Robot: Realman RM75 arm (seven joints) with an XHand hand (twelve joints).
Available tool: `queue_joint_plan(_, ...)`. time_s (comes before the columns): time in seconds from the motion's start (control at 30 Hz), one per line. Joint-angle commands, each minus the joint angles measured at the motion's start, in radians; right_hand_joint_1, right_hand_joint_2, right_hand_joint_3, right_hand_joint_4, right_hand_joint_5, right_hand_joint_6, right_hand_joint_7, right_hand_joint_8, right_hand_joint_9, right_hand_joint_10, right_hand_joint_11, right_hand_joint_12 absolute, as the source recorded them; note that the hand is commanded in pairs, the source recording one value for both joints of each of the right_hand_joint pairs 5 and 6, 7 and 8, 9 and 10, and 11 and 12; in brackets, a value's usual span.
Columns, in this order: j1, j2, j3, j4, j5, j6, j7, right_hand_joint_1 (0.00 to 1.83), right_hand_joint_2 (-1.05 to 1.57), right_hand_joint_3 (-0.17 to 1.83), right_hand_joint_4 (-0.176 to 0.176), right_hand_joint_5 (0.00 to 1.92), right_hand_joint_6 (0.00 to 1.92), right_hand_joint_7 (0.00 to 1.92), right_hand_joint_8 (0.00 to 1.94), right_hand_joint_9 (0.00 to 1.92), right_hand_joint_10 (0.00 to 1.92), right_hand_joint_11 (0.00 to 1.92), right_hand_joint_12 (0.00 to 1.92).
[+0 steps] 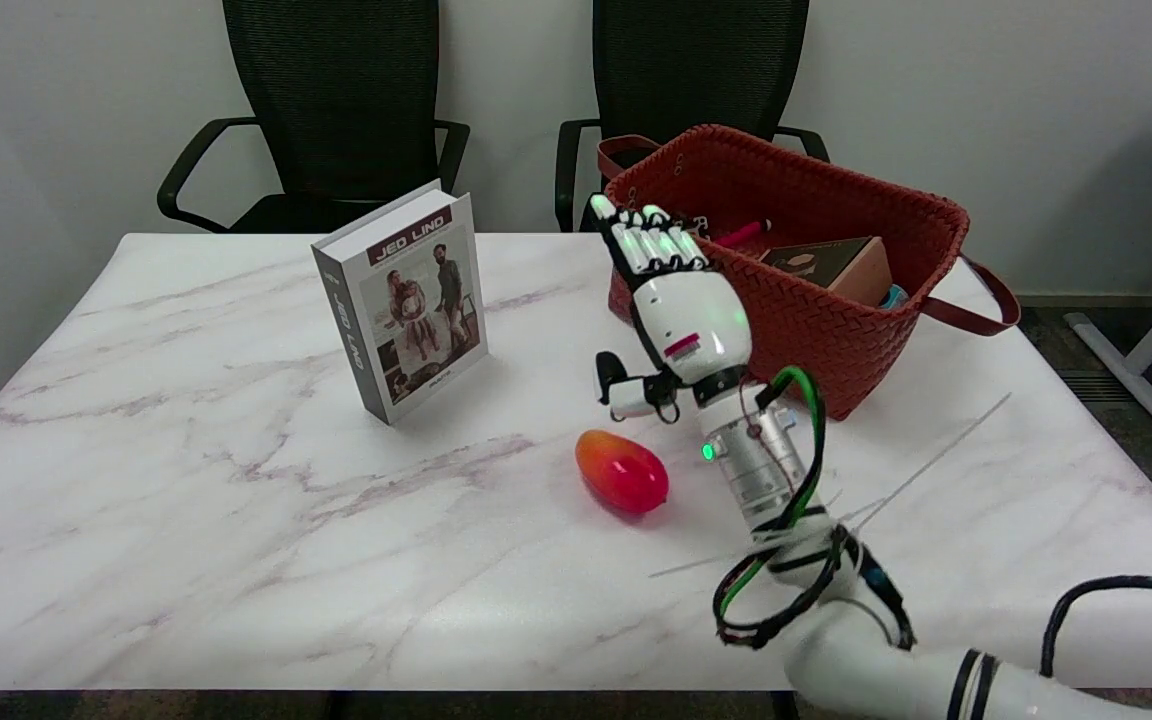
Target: Pick up the white book.
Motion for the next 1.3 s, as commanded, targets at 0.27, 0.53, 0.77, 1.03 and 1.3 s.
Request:
queue_joint_plan(0.27,0.253,0.212,0.273,0.136,0.010,-0.731,0.147,1.27,0.36,1.23,0.000,0.07,0.07,0.26,0.26,0.23,0.23,0.17,0.17)
queue_joint_plan(0.53,0.328,0.217,0.268,0.212,0.041,-0.846,0.161,1.27,0.35,1.24,0.000,0.08,0.08,0.26,0.26,0.23,0.23,0.17,0.17)
queue_joint_plan(0.77,0.392,0.224,0.249,0.294,0.103,-0.961,0.152,1.27,0.35,1.24,0.000,0.08,0.08,0.25,0.25,0.26,0.26,0.18,0.18)
queue_joint_plan(1.03,0.519,0.200,0.218,0.331,0.170,-1.154,0.135,1.28,0.35,1.19,0.000,0.08,0.08,0.25,0.25,0.31,0.31,0.19,0.19)
queue_joint_plan(1.3,0.674,0.150,0.121,0.200,0.437,-1.193,-0.159,1.28,0.35,1.16,0.000,0.07,0.07,0.25,0.25,0.38,0.38,0.21,0.21)
